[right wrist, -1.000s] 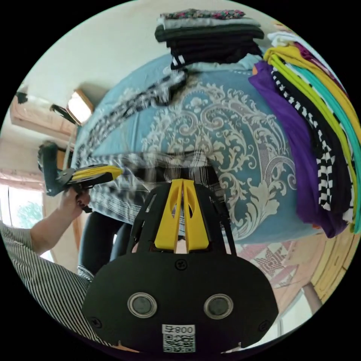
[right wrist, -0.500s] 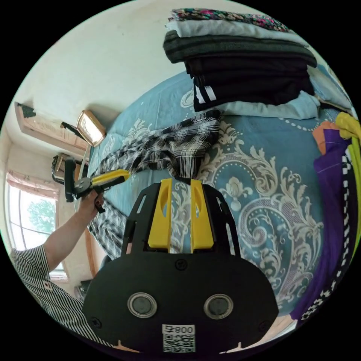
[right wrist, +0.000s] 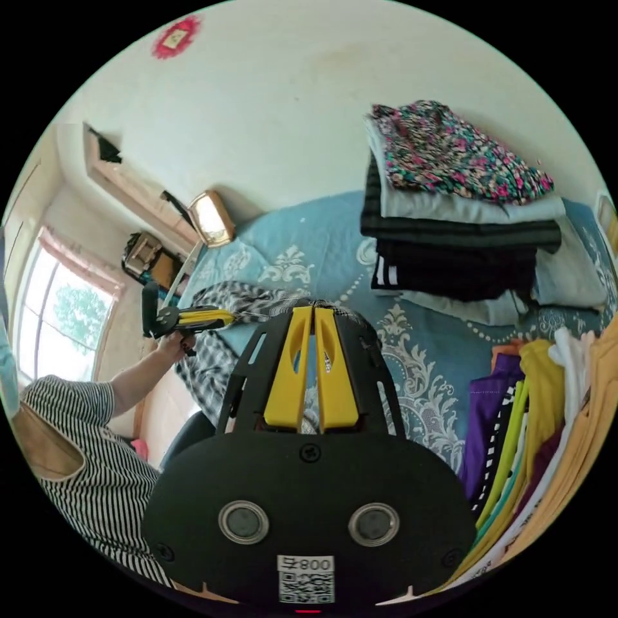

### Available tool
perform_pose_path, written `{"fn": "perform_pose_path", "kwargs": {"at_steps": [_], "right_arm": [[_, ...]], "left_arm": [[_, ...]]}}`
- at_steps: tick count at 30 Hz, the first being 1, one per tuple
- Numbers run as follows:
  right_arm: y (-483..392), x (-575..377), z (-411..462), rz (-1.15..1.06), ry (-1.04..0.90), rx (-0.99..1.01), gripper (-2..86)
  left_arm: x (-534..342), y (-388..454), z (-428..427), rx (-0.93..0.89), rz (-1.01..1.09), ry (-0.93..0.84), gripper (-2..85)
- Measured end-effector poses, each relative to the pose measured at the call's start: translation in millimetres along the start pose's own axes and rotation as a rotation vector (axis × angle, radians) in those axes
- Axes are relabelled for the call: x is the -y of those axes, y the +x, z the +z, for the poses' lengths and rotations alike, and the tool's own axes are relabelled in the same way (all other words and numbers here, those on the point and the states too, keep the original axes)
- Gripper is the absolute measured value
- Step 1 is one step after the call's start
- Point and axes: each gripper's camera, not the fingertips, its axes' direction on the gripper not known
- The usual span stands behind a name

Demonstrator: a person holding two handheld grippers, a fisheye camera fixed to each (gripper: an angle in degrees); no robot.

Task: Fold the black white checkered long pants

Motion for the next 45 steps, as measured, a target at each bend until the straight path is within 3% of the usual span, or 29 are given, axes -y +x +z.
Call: {"fn": "perform_pose_path", "kwargs": {"at_steps": [5,7,12,20,24,28,33,39,42,45], "right_arm": [[9,6,38,0.023,-0.202,-0.082,0.7],[21,-3,55,0.074,-0.292,-0.021,1.1],[43,-39,43,0.181,-0.223,-0.062,5.8],[30,21,61,-0.067,-0.26,-0.244,9.1],[29,46,88,-0.147,-0.328,-0.275,8.5],[54,59,116,-0.074,-0.426,-0.232,2.3],[77,72,86,-0.047,-0.338,-0.136,0.7],[87,80,-19,-0.131,-0.033,-0.069,0.3],[107,60,-50,-0.122,0.063,0.01,0.3],[142,28,-36,-0.02,-0.002,0.015,0.2]], "left_arm": [[-36,-14,28,-0.005,-0.044,-0.162,1.1],[-49,-20,40,-0.009,-0.054,-0.225,1.1],[-61,-35,42,-0.031,-0.076,-0.211,1.1],[-65,-54,51,-0.033,-0.07,-0.211,0.9],[-69,-65,56,-0.045,-0.078,-0.208,0.9],[-71,-76,63,-0.056,-0.092,-0.206,0.9],[-65,-95,52,-0.081,-0.14,-0.115,0.9],[-57,-108,26,-0.176,-0.15,0.04,0.9],[-59,-105,33,-0.216,-0.135,0.036,0.9],[-65,-98,65,-0.239,-0.111,-0.064,0.9]]}}
